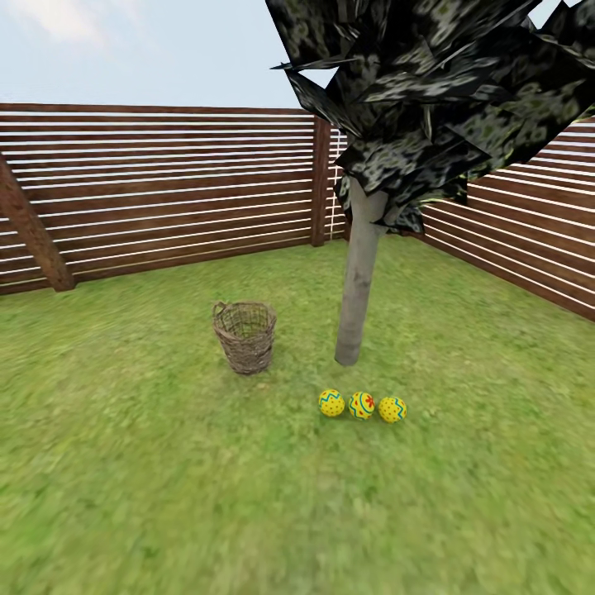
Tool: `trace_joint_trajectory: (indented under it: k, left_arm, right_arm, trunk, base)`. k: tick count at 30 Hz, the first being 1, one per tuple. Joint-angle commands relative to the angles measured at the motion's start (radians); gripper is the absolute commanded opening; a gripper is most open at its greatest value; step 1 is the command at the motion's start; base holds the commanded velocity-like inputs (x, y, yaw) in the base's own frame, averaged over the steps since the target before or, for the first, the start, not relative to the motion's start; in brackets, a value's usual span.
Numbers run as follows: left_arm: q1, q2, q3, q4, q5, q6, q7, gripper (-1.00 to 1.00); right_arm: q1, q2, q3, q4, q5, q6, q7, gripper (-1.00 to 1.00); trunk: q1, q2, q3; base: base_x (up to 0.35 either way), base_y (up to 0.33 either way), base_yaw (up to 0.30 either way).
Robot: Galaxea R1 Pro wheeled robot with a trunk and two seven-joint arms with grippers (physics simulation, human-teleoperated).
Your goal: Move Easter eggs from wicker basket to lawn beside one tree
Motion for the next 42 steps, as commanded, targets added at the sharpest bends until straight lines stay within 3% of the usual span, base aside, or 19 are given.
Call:
trace_joint_trajectory:
  k: [1, 5, 17, 23, 26, 42]
  left_arm:
    - [0.0, 0.0, 0.004, 0.001, 0.005, -0.003, 0.0, 1.0]
    - [0.0, -0.005, 0.004, 0.018, 0.001, -0.002, -0.001, 1.0]
    - [0.0, -0.029, 0.005, 0.025, 0.002, -0.002, 0.0, 1.0]
    - [0.0, -0.097, 0.007, 0.026, 0.003, -0.003, -0.002, 1.0]
    - [0.0, -0.109, 0.007, 0.026, 0.003, -0.003, -0.002, 1.0]
    - [0.0, -0.114, 0.007, 0.026, 0.004, -0.003, -0.001, 1.0]
  right_arm:
    - [0.0, -0.003, 0.009, 0.0, -0.008, 0.004, 0.003, 1.0]
    - [0.001, -0.012, 0.008, 0.0, -0.01, 0.042, 0.022, 1.0]
    - [0.002, 0.002, 0.008, 0.0, -0.008, 0.049, 0.021, 1.0]
    - [0.002, -0.009, 0.007, 0.0, -0.008, 0.043, 0.009, 1.0]
    - [0.002, -0.012, 0.006, 0.0, -0.008, 0.042, 0.005, 1.0]
    - [0.002, -0.014, 0.006, 0.0, -0.008, 0.041, 0.003, 1.0]
  trunk:
    - [0.0, 0.0, -0.001]
    - [0.0, 0.0, -0.001]
    - [0.0, 0.0, -0.001]
    - [0.0, 0.0, -0.001]
    - [0.0, 0.0, -0.001]
    - [0.0, 0.0, -0.001]
  base:
    - [0.0, 0.0, 0.0]
    - [0.0, 0.0, 0.0]
    - [0.0, 0.0, 0.0]
    - [0.0, 0.0, 0.0]
    - [0.0, 0.0, 0.0]
    - [0.0, 0.0, 0.0]
